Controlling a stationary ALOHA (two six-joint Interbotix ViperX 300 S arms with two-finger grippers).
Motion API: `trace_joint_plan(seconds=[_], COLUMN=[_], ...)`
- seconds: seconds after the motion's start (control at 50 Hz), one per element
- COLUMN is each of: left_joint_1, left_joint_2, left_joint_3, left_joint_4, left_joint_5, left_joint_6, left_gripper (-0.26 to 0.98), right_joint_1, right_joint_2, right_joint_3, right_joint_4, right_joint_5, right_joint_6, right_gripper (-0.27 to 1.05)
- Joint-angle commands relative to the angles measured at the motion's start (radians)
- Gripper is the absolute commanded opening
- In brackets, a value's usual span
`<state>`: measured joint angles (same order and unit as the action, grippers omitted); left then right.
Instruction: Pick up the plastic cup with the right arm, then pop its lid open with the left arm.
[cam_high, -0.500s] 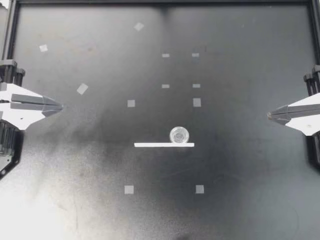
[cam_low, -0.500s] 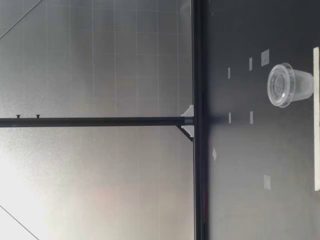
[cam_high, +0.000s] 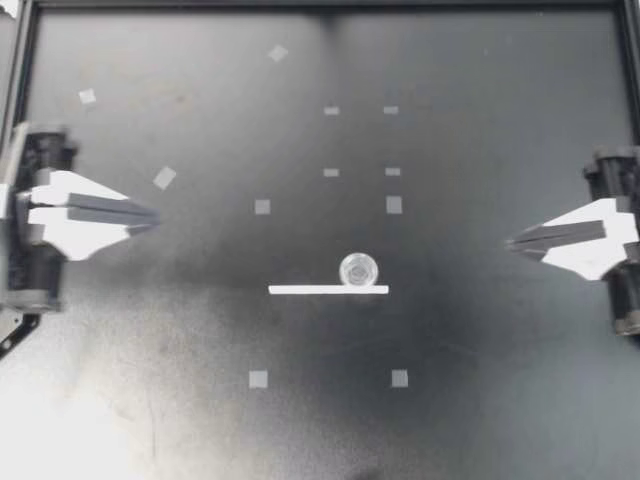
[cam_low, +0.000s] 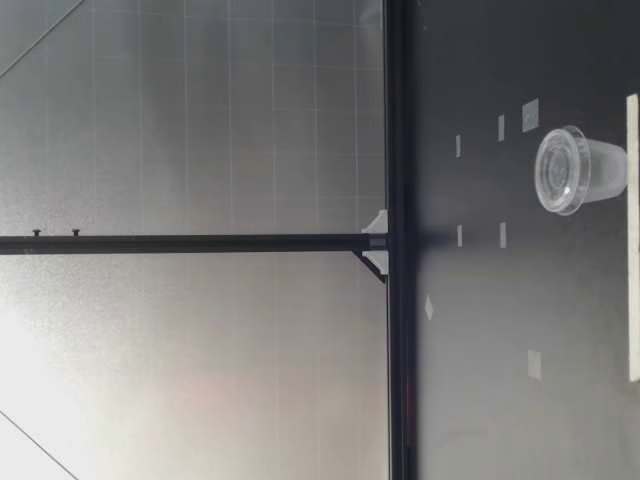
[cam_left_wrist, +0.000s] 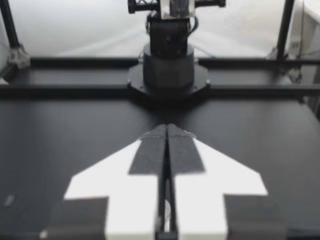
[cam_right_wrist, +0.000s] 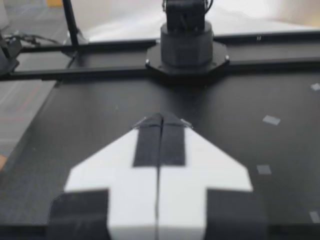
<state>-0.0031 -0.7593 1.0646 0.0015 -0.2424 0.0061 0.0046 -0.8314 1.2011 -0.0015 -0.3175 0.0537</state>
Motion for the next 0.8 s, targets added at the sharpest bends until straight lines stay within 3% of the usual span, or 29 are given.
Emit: trace_joint_plan(seconds=[0.0, 0.18, 0.48, 0.78], left_joint_1=[0.009, 0.028, 0.029, 0.032], left_joint_2=[0.097, 0.304, 0.607, 0.815], left_joint_3=[-0.071, -0.124, -0.169, -0.267], left_joint_4=[0.0, 0.0, 0.0, 0.0], left_joint_5=[-0.002, -0.061, -0.261, -0.265], left_joint_6=[0.003, 0.008, -0.005, 0.009], left_gripper=[-0.05, -0.05, -0.05, -0.05], right_joint_1=[0.002, 0.002, 0.002, 0.0], right_joint_2=[0.069, 0.247, 0.522, 0.77], right_joint_3=[-0.026, -0.017, -0.026, -0.118], right_joint_4=[0.003, 0.009, 0.006, 0.011], right_joint_5=[-0.055, -0.181, -0.221, -0.233], right_joint_6=[0.003, 0.089, 0.198, 0.201], right_gripper=[-0.06, 0.07, 0.62, 0.67])
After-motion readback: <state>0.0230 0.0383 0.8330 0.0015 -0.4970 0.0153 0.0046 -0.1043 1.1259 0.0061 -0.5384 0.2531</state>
